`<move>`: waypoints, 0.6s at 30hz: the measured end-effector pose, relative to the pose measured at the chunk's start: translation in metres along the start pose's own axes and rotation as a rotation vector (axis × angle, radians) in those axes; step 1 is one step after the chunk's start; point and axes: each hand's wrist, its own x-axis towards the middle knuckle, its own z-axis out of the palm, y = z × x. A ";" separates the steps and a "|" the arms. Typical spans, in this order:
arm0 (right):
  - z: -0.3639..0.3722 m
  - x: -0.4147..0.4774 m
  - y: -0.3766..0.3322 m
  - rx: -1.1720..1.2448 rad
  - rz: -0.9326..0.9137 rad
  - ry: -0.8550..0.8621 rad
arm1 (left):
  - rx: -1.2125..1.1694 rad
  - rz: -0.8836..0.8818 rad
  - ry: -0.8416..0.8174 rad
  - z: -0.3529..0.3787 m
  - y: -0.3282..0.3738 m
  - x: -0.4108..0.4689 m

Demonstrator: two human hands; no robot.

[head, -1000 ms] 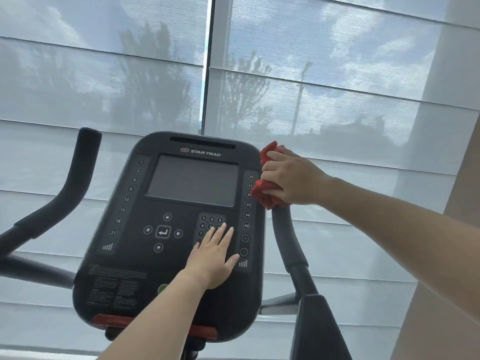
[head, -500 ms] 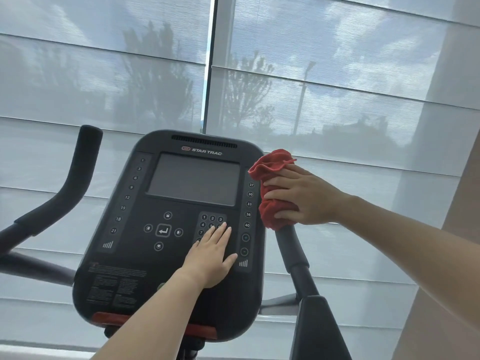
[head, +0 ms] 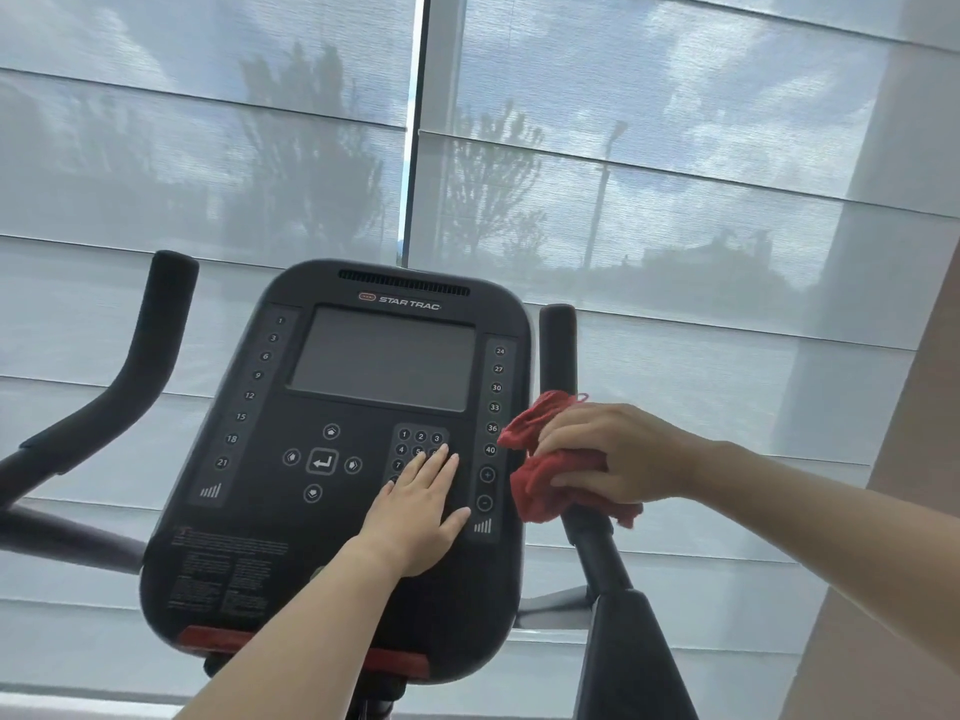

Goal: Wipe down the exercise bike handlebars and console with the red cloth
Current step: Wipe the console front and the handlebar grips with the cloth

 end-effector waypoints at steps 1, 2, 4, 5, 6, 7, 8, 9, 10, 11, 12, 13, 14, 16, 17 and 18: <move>0.001 -0.004 0.000 0.008 0.023 0.024 | 0.004 0.000 0.000 0.000 0.000 0.000; 0.002 -0.007 0.000 0.005 0.045 0.039 | 0.007 0.000 0.000 0.000 0.000 0.000; 0.003 -0.012 0.001 -0.056 0.061 0.034 | 0.008 0.000 0.001 0.001 0.001 0.000; 0.004 -0.012 0.002 -0.090 0.060 0.012 | 0.010 0.000 0.002 0.001 0.000 0.000; 0.005 -0.012 0.001 -0.099 0.063 -0.018 | 0.012 0.000 0.002 0.001 0.000 0.000; 0.005 -0.012 0.000 -0.083 0.069 -0.043 | 0.015 0.000 0.001 0.001 0.001 0.000; 0.006 -0.013 -0.001 -0.057 0.074 -0.056 | 0.017 0.000 0.001 0.001 0.001 -0.001; 0.005 -0.014 -0.001 -0.036 0.079 -0.057 | 0.017 -0.001 0.002 0.001 0.000 -0.001; 0.005 -0.014 -0.002 -0.026 0.083 -0.052 | 0.015 -0.002 0.000 0.001 0.000 -0.001; 0.004 -0.013 -0.003 -0.015 0.084 -0.045 | 0.011 -0.003 -0.001 0.001 0.000 -0.001; 0.004 -0.011 -0.005 0.004 0.082 -0.039 | 0.009 -0.003 -0.002 0.001 0.000 -0.002; 0.003 -0.008 -0.007 0.029 0.080 -0.037 | 0.007 -0.002 -0.001 0.000 0.001 -0.002; 0.002 -0.004 -0.008 0.043 0.075 -0.044 | 0.006 -0.002 -0.001 0.000 0.001 -0.002; -0.001 0.005 -0.012 0.011 0.057 -0.067 | 0.006 -0.001 -0.002 0.000 0.001 -0.002; -0.005 0.010 -0.013 -0.028 0.046 -0.066 | 0.009 -0.002 -0.003 0.000 0.001 -0.001; -0.011 0.015 -0.013 -0.066 0.033 -0.043 | 0.012 -0.003 -0.005 0.001 0.001 -0.001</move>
